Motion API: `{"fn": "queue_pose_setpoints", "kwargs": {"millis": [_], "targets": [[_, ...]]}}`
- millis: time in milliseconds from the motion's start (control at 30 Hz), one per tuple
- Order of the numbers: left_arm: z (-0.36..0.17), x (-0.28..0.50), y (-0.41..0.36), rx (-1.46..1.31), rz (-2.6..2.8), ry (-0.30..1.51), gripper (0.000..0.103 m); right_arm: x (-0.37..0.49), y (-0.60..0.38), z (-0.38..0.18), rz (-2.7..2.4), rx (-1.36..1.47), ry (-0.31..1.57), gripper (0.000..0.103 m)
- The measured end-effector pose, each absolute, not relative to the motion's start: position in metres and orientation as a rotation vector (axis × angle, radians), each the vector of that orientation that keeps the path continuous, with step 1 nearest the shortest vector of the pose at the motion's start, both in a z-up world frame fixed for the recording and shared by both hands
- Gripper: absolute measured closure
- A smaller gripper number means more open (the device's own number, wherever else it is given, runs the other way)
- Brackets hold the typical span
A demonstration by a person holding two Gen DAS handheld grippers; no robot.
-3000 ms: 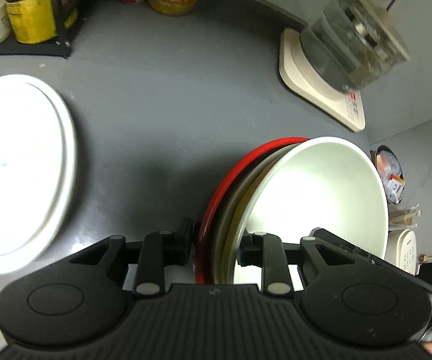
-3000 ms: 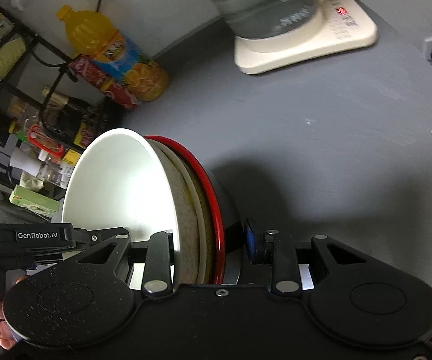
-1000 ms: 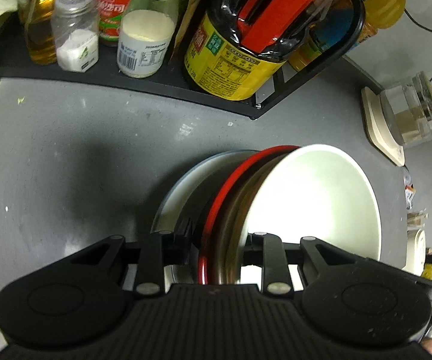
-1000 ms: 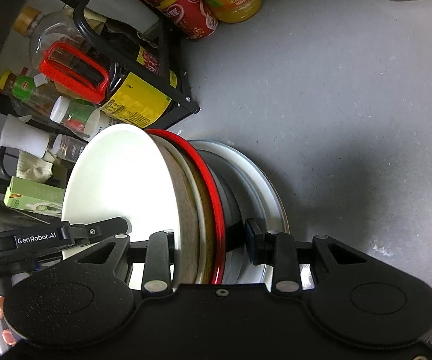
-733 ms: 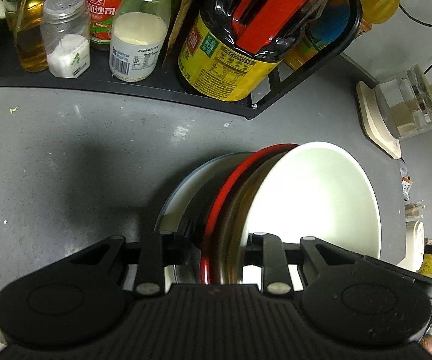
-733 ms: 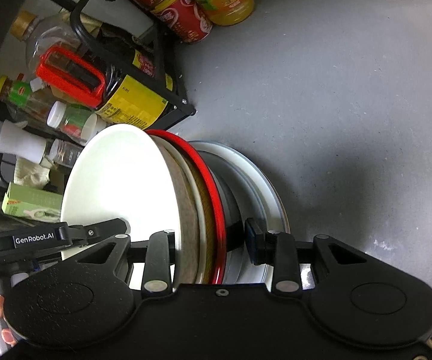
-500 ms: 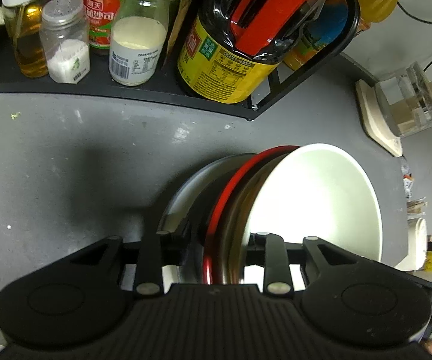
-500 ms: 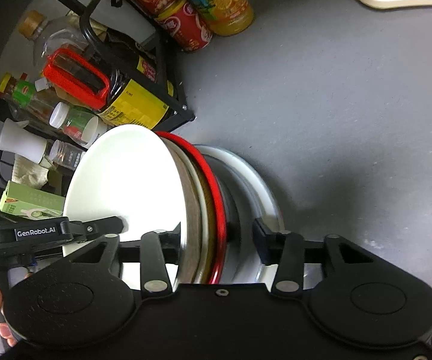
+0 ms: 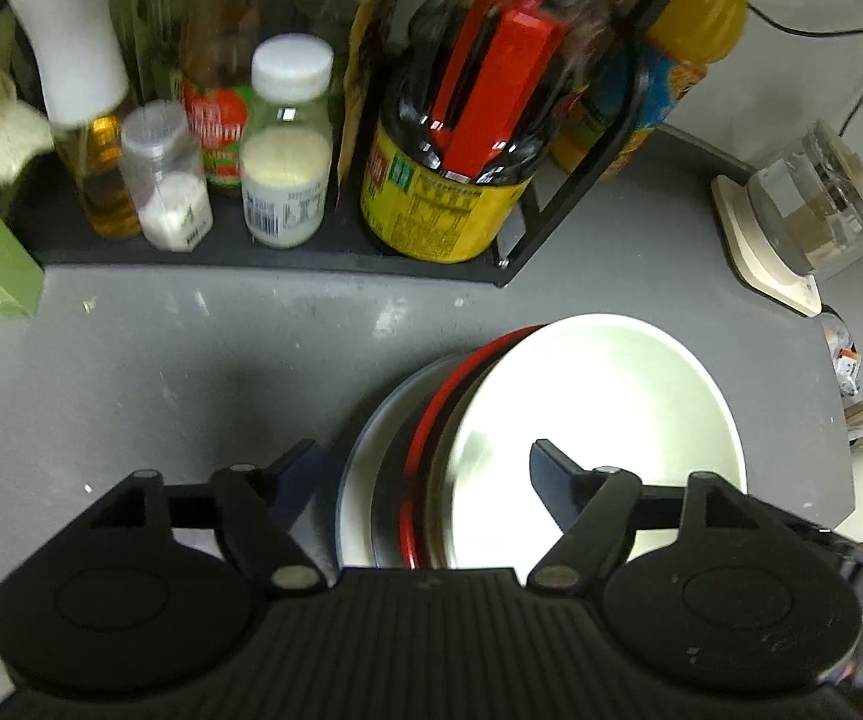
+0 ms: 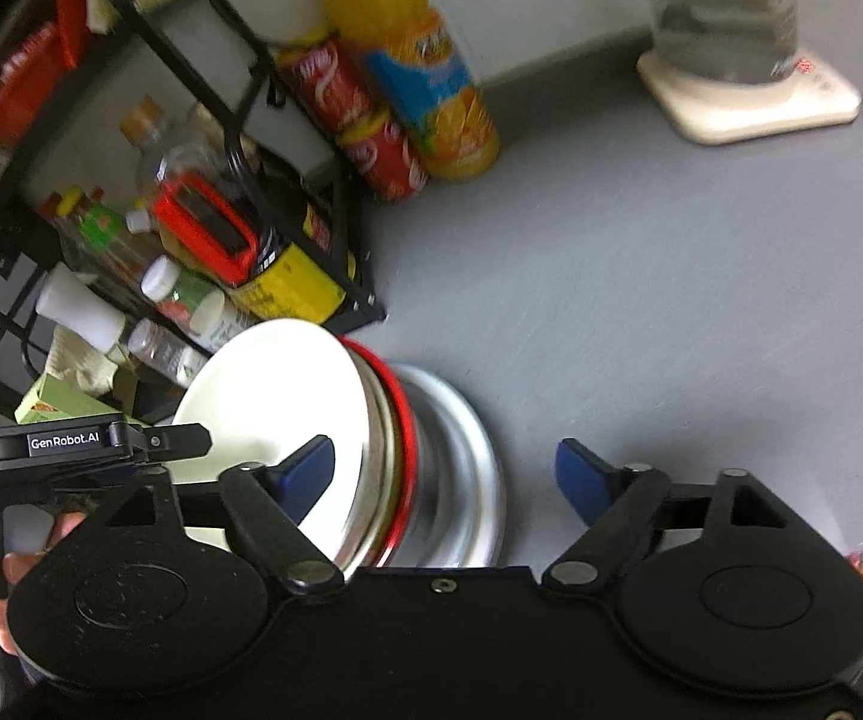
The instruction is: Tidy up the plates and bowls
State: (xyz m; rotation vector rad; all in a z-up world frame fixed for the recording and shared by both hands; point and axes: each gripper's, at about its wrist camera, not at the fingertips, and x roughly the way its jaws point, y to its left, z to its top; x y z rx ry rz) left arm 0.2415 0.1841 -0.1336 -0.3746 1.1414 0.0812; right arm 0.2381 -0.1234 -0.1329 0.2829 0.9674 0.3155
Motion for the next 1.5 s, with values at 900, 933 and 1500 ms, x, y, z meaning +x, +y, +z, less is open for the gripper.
{"fn": "queue_pose_setpoints", "kwargs": {"millis": [900, 933, 1500], "targets": [[-0.042, 0.092, 0.112, -0.277, 0.127, 0.904, 0.005, 0.081, -0.207, -0.063, 0.207, 0.213, 0.720, 0.000], [-0.041, 0.087, 0.109, -0.277, 0.120, 0.901, 0.004, 0.077, -0.208, -0.062, 0.205, 0.211, 0.715, 0.000], [-0.033, 0.021, 0.079, -0.232, 0.042, 0.837, 0.000, 0.014, -0.228, -0.052, 0.137, 0.178, 0.621, 0.000]]}}
